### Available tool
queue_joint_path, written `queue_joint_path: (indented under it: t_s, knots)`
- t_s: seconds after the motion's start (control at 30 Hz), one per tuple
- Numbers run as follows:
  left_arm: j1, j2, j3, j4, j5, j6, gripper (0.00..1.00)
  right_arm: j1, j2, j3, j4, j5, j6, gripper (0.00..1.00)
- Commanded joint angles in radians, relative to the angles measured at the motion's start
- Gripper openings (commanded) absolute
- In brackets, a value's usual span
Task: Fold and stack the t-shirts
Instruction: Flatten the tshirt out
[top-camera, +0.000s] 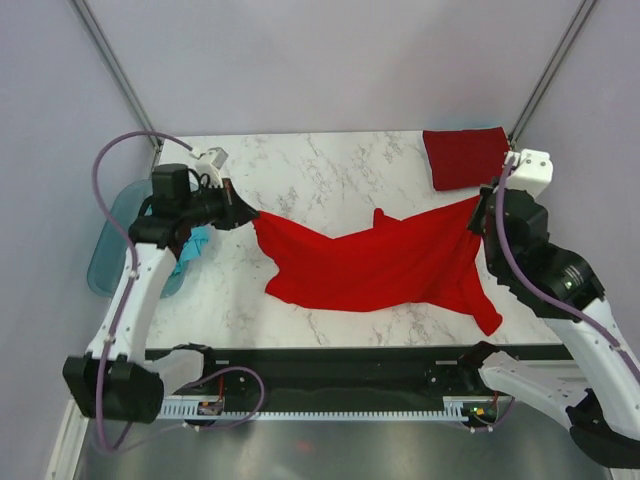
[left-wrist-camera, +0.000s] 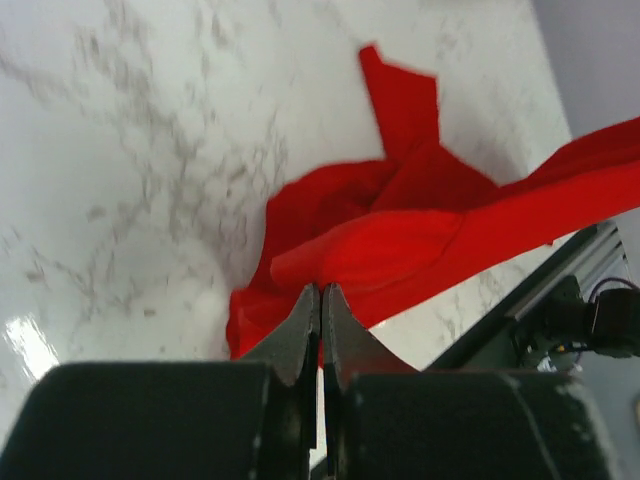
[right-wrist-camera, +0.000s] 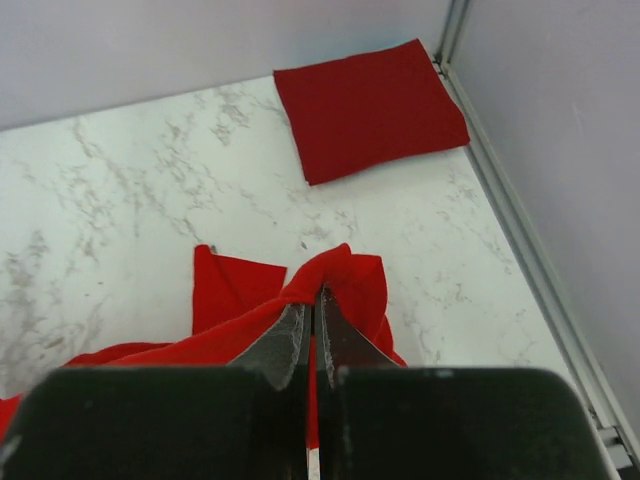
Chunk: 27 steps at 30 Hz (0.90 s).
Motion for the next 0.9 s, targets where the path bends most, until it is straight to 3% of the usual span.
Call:
queue_joint_path:
  t_s: [0.0, 0.13, 0.2, 0.23, 0.3, 0.37, 0.6, 0.73, 0.87]
  knots:
    - [0.001, 0.134, -0.005, -0.143, -0.013, 0.054, 0.02, 0.000, 0.031, 0.001, -0.001, 0.122, -0.004, 0.00]
    - [-0.001, 0.307, 0.148, -0.189, -0.186, 0.109, 0.04, -0.003, 0.081, 0.009, 0.002, 0.187, -0.024, 0.00]
    - [-0.001, 0.431, 0.275, -0.183, -0.206, 0.148, 0.10, -0.005, 0.097, 0.002, 0.028, 0.178, -0.028, 0.00]
    - [-0.001, 0.479, 0.323, -0.182, -0.222, 0.162, 0.14, -0.005, 0.107, -0.005, 0.045, 0.168, -0.033, 0.00]
    - [0.001, 0.626, 0.460, -0.185, -0.225, 0.197, 0.35, -0.008, 0.117, -0.039, 0.101, 0.121, -0.045, 0.00]
    - [0.001, 0.689, 0.521, -0.194, -0.263, 0.195, 0.44, -0.016, 0.149, -0.053, 0.125, 0.077, -0.048, 0.00]
    - [-0.001, 0.719, 0.477, -0.170, -0.329, 0.107, 0.47, -0.134, 0.316, -0.057, 0.210, -0.103, -0.071, 0.00]
    - [-0.031, 0.731, 0.379, -0.070, -0.265, 0.050, 0.46, -0.269, 0.358, -0.071, 0.259, -0.206, -0.097, 0.00]
    - [-0.092, 0.834, 0.437, -0.048, -0.225, 0.044, 0.45, -0.284, 0.347, -0.097, 0.286, -0.272, -0.099, 0.00]
